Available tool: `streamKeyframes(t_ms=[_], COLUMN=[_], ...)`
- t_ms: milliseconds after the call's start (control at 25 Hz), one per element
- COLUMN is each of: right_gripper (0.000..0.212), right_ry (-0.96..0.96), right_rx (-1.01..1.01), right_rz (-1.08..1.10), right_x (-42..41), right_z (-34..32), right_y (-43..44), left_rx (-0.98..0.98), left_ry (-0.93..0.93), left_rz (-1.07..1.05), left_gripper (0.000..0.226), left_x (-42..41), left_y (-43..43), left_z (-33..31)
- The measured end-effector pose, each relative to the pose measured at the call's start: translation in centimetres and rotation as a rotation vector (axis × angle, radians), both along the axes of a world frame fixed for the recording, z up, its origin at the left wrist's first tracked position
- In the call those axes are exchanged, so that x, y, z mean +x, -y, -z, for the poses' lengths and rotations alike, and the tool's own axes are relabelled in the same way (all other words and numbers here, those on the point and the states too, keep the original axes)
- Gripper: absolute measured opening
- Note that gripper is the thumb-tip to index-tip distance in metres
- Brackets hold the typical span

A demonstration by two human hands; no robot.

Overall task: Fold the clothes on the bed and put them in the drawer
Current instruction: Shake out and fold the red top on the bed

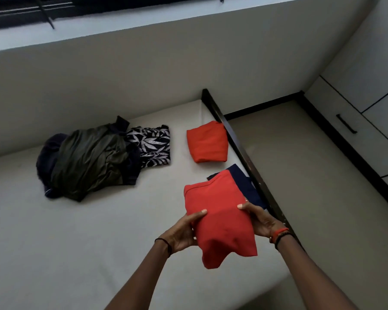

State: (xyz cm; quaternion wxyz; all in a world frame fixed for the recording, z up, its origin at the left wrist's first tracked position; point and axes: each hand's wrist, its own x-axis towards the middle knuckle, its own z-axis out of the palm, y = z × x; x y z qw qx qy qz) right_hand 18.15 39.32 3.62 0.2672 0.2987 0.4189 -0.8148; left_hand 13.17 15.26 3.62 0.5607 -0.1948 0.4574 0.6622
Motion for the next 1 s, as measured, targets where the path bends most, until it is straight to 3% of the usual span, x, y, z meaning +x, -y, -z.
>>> streamKeyframes(t_ms=[280,480,680,840,920,1000], right_gripper=[0.102,0.093,0.075,0.071,0.071,0.069], right_ry=[0.047,0.057,0.138,0.141,0.072,-0.056], right_rx=[0.273,0.352,0.609,0.766,1.018,1.371], right_rz=[-0.014,0.022,-0.178,-0.232,-0.312,-0.405], right_x=[-5.8,-9.2,-9.2,-8.0,-7.6,-7.2], right_z=[4.5,8.6,11.7,11.9,11.6,10.9], right_y=[-9.5,-13.4,-14.8,-14.7,-14.1,-12.7], left_rx=[-0.150,-0.210,-0.361,-0.407,-0.537,-0.719], left_ry=[-0.060,-0.082,-0.056,-0.074,-0.216,-0.504], left_rz=[-0.076,-0.152,0.042,0.064,0.020,-0.038], left_gripper=[0.062,0.060,0.075,0.068,0.061,0.046], left_x=[-4.7,-6.3,-5.5,-4.7,-4.6,-4.4], left_y=[-9.9,-14.5,-15.9,-16.1,-16.6,-17.2], left_z=[4.7,8.4,10.9,11.3,11.0,10.7])
